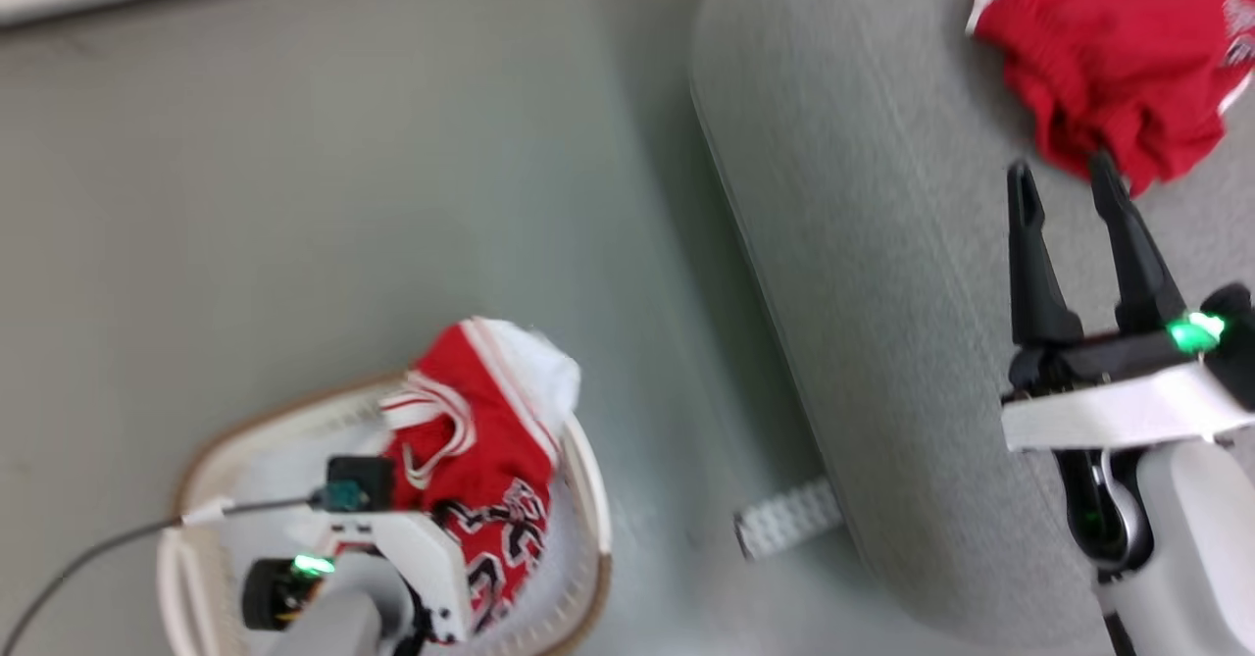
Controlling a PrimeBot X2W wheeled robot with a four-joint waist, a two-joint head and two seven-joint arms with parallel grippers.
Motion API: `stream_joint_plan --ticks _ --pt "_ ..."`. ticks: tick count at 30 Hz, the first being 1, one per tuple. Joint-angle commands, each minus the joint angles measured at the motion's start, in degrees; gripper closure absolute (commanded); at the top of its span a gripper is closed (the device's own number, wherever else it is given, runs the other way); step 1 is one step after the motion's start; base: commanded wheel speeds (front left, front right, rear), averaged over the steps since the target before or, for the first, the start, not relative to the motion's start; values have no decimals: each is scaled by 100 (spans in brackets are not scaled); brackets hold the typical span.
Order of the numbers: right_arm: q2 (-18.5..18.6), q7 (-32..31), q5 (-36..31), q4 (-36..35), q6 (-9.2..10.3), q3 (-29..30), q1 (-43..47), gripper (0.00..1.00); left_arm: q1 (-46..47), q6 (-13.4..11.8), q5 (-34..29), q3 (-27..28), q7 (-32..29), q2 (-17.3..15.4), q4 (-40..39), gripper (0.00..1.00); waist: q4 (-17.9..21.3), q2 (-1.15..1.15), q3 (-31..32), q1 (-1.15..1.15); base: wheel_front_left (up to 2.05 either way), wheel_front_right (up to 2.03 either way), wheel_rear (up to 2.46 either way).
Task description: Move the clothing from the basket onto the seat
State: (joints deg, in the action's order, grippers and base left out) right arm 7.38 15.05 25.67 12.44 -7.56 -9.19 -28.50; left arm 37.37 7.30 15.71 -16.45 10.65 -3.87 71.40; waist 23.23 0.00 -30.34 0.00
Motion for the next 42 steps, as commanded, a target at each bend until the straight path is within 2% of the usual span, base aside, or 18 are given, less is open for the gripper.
stream_joint_plan --ticks 1,13,20,27,35,42 --pt "52 17 -38 29 15 13 118 0 -101 20 54 -9 51 0 -35 100 -393 0 687 0 0 0 0" --pt "276 17 -5 316 15 40 919 0 -664 21 855 -842 448 85 -1293 100 -1124 0 2251 0 0 0 0" --pt "244 16 8 391 15 -1 1315 0 -843 2 768 -796 453 -58 -2635 100 -1375 0 2794 0 0 0 0" --pt "170 17 16 386 15 -197 1546 0 -1011 -297 621 -738 364 -205 -4125 100 -1488 0 3071 0 0 0 0" --pt "160 16 6 302 15 -392 1699 0 -1183 -607 596 -747 -406 -443 -5750 100 -1617 0 3176 0 0 0 0" --pt "198 16 43 263 15 -619 1684 0 -1408 -715 691 -763 -772 -589 -6322 100 -1686 0 3122 0 0 0 0"
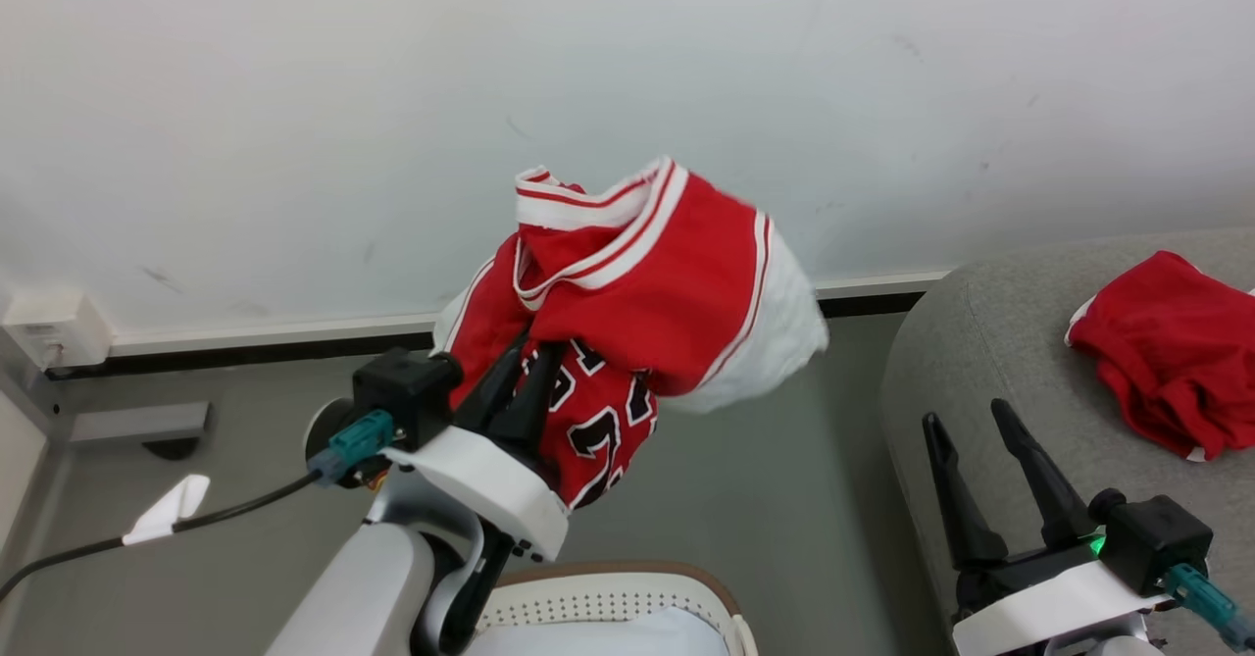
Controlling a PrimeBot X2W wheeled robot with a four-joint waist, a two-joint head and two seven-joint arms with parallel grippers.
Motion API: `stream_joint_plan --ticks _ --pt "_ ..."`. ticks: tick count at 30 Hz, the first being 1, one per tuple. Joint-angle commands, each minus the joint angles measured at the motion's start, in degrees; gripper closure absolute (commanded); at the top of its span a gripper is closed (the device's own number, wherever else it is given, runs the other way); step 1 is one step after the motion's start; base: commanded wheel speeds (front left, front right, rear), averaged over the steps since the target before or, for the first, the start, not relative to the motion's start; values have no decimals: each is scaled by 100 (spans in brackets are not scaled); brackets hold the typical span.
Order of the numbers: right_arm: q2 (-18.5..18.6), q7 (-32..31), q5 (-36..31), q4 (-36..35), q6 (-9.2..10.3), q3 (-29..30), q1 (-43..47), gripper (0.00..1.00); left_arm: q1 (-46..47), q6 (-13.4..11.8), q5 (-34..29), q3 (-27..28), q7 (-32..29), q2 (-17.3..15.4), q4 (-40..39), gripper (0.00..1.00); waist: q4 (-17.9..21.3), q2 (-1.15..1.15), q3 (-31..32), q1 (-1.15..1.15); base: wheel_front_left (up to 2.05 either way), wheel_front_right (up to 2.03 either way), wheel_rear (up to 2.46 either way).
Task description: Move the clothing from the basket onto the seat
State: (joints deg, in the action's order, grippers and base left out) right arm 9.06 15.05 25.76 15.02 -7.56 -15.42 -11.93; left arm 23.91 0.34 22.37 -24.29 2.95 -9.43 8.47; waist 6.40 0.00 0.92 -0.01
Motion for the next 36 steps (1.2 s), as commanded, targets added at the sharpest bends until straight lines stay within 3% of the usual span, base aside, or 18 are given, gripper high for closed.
stream_joint_plan --ticks 1,13,23,36 --pt "48 17 36 12 15 -38 9 0 -77 -17 27 22 -8 -53 -47 100 -9 0 -14 1 0 0 0" --pt "291 16 101 33 15 -1320 -447 0 70 28 105 -104 21 46 82 100 -132 0 -58 1 0 0 0" --pt "462 16 6 369 15 -2621 -1216 0 197 209 123 -415 73 245 471 100 -506 0 8 1 0 0 0" --pt "255 8 15 1322 15 -3191 -1946 0 242 423 99 -1059 41 475 752 100 -1106 0 87 1 0 0 0"
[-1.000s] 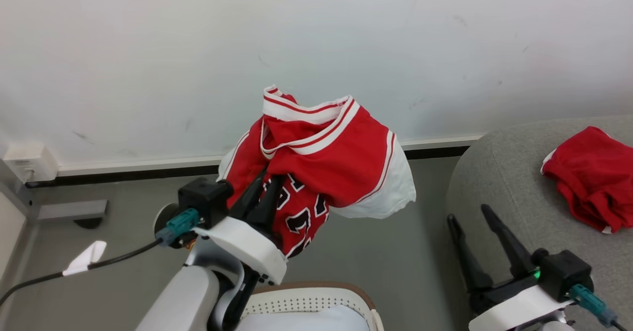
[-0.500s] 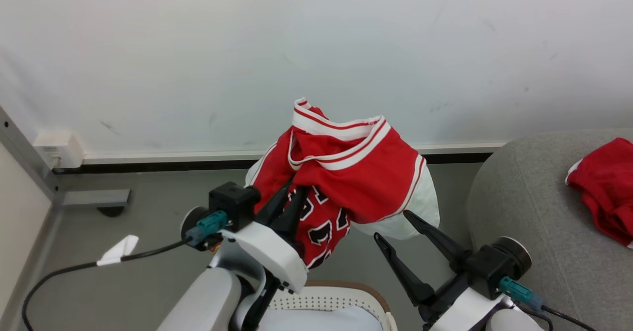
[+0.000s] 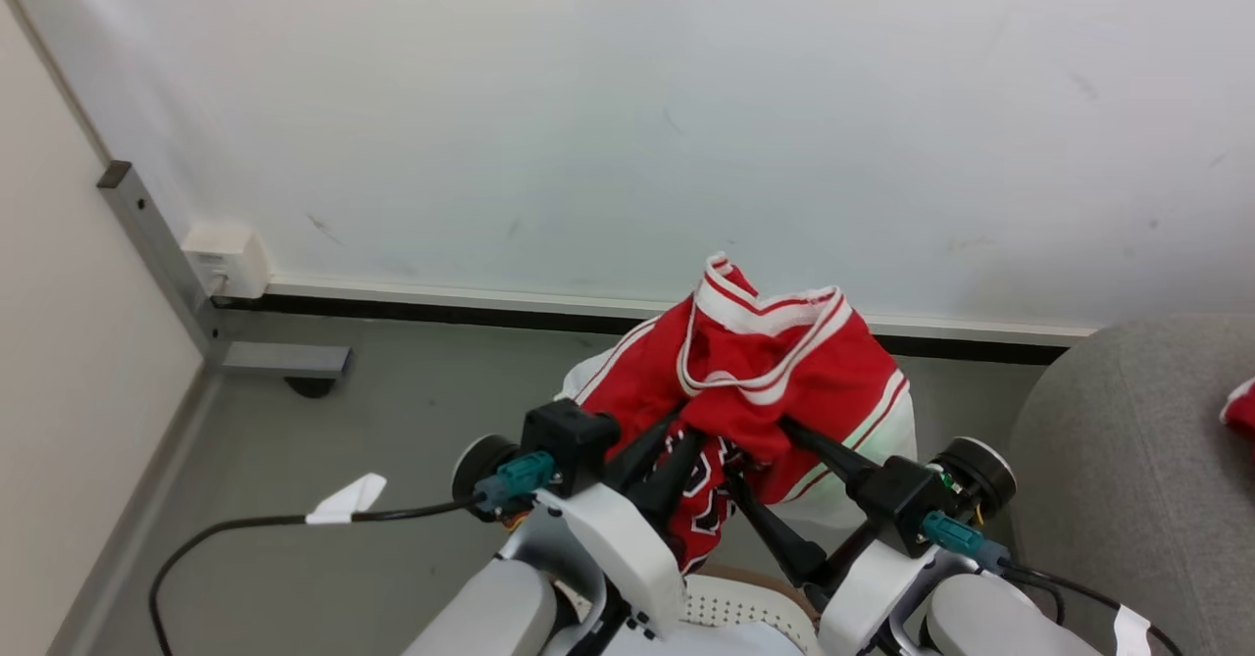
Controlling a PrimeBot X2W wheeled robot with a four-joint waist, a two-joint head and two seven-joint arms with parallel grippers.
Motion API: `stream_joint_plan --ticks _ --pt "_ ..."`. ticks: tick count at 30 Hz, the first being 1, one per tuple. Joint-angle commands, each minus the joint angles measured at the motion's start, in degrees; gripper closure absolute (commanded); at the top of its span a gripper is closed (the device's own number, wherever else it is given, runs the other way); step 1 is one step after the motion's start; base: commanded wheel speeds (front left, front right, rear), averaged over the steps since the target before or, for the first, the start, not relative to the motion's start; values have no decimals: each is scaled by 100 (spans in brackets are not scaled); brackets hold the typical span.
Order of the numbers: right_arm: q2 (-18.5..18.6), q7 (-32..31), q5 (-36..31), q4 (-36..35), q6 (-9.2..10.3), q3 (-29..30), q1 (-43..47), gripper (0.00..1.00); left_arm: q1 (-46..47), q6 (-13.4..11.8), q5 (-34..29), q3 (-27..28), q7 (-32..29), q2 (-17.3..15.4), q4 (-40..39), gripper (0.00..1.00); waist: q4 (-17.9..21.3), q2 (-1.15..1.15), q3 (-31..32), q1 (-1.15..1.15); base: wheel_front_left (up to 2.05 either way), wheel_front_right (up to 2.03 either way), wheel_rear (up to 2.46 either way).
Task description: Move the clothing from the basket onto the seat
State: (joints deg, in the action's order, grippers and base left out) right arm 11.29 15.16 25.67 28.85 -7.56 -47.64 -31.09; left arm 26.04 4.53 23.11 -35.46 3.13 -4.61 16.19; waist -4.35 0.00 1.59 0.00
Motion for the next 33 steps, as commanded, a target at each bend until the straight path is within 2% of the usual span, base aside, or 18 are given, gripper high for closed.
stream_joint_plan --ticks 1,2,3,4,5,6,19,27,28,29,30,33 --pt "6 -3 64 32 15 -1 -59 0 16 10 37 4 27 8 -3 100 -76 0 38 0 0 0 0" --pt "-28 -3 106 185 15 -50 -118 0 -7 45 49 -109 34 34 25 100 -161 0 68 0 0 0 0" --pt "-38 -3 131 258 15 -100 -137 4 -21 53 60 -164 34 48 32 100 -204 0 81 0 0 0 0" --pt "-49 -3 155 320 15 -125 -170 38 -30 61 74 -207 35 61 35 100 -245 0 91 0 0 0 0" --pt "-59 -4 180 359 15 -161 -202 67 -40 68 88 -254 30 71 41 100 -284 0 101 0 0 0 0" --pt "-66 -3 207 392 15 -199 -218 100 -50 81 104 -299 28 76 47 100 -319 0 113 0 0 0 0" --pt "21 -1 510 328 15 -235 -128 100 -87 -48 189 -243 94 20 189 100 -326 0 152 0 0 0 0" --pt "48 0 722 -31 15 225 81 100 -63 -152 279 -112 192 -59 226 98 -103 0 115 0 0 0 0" --pt "45 0 758 -60 15 326 96 100 -43 -164 274 -102 201 -78 211 64 -60 0 109 0 0 0 0" --pt "35 0 771 -107 16 448 92 100 -28 -146 274 -103 211 -92 193 24 -11 0 102 0 0 0 0" --pt "9 0 788 -161 16 561 108 100 -18 -136 285 -93 239 -94 167 0 44 0 92 0 0 0 0" --pt "-19 -1 763 -251 15 818 163 100 14 -140 255 -127 298 -86 80 0 221 0 65 0 0 0 0"
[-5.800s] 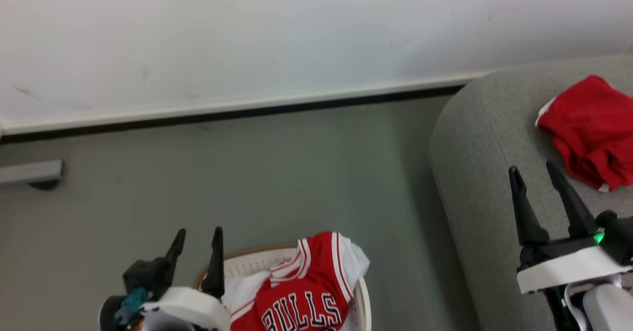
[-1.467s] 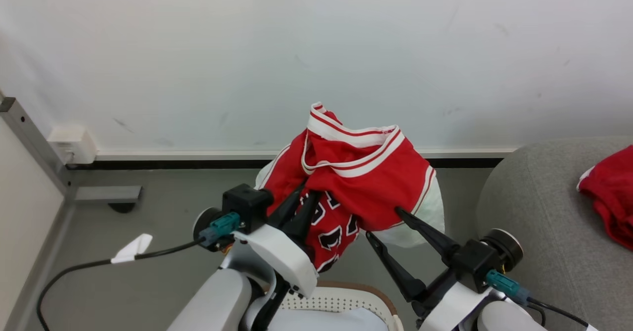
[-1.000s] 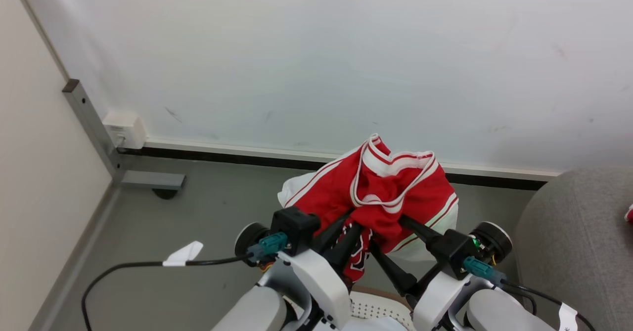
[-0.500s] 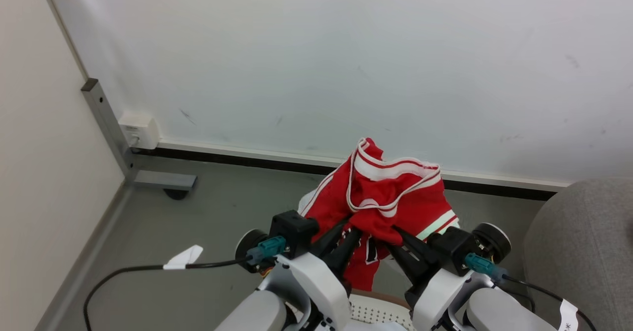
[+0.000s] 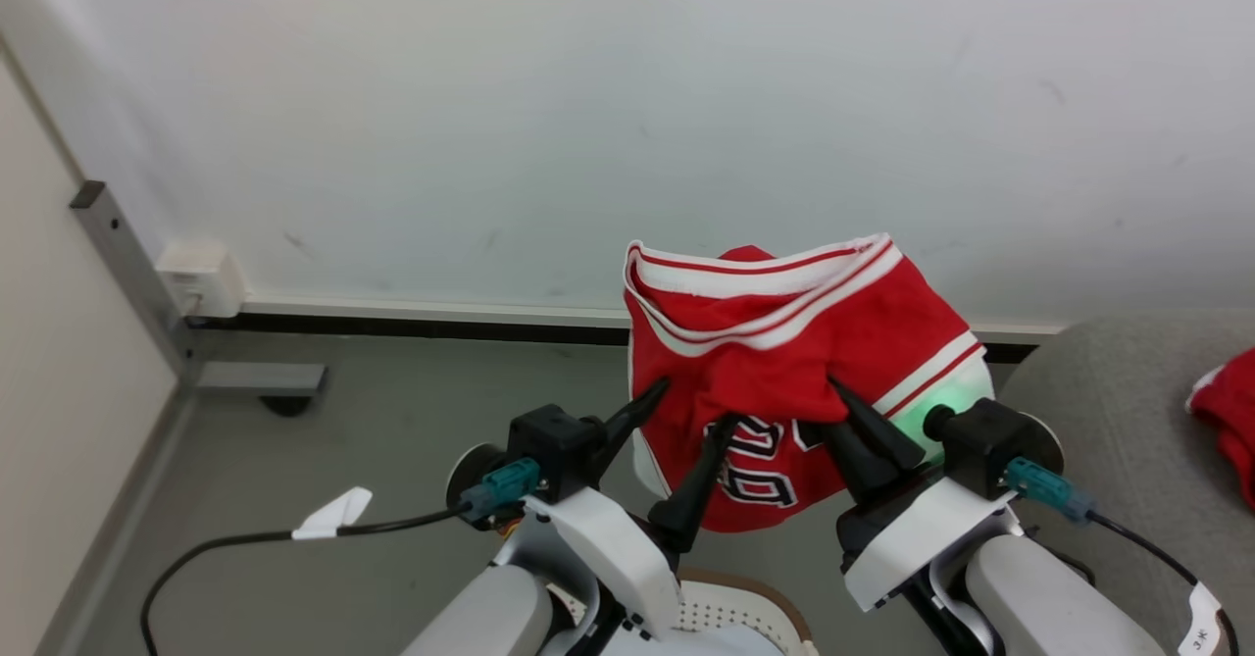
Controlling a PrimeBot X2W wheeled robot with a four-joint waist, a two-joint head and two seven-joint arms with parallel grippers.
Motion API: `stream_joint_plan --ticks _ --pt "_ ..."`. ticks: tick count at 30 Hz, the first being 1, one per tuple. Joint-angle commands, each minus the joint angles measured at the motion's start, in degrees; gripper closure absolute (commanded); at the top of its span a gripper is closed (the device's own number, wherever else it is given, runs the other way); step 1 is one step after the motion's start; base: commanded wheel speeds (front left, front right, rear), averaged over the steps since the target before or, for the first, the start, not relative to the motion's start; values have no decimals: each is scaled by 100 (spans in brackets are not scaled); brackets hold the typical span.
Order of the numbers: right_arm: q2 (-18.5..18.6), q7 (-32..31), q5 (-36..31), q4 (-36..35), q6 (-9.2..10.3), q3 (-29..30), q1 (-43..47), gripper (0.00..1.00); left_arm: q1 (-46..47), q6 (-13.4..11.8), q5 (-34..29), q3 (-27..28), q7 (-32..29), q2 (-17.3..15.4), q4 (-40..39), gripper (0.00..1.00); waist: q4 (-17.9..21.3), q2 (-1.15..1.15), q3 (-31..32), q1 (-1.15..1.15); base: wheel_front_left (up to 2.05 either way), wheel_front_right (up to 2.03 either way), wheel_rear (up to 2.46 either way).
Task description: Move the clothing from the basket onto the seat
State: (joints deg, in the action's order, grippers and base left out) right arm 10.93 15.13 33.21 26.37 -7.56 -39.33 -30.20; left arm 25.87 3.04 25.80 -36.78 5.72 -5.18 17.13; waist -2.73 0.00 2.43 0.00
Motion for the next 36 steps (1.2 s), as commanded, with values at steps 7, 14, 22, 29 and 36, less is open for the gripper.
stream_joint_plan --ticks 7,14,22,29,36 --pt "229 1 -69 -135 15 469 158 100 30 -34 -122 -33 303 -77 -182 0 607 0 -130 0 0 0 0" --pt "400 1 -136 -420 15 987 442 100 84 -39 -301 -121 523 -194 -97 0 1444 0 -300 0 0 0 0" --pt "532 1 -260 -741 15 1597 824 100 242 -23 -481 -246 656 -236 65 0 2438 0 -525 0 0 0 0" --pt "425 1 -305 -935 15 1911 1036 100 374 -30 -583 -353 655 -268 226 0 3215 0 -746 0 0 0 0" --pt "410 1 -409 -1120 15 2446 1225 100 549 45 -626 -513 637 -169 418 0 3416 0 -960 0 0 0 0"
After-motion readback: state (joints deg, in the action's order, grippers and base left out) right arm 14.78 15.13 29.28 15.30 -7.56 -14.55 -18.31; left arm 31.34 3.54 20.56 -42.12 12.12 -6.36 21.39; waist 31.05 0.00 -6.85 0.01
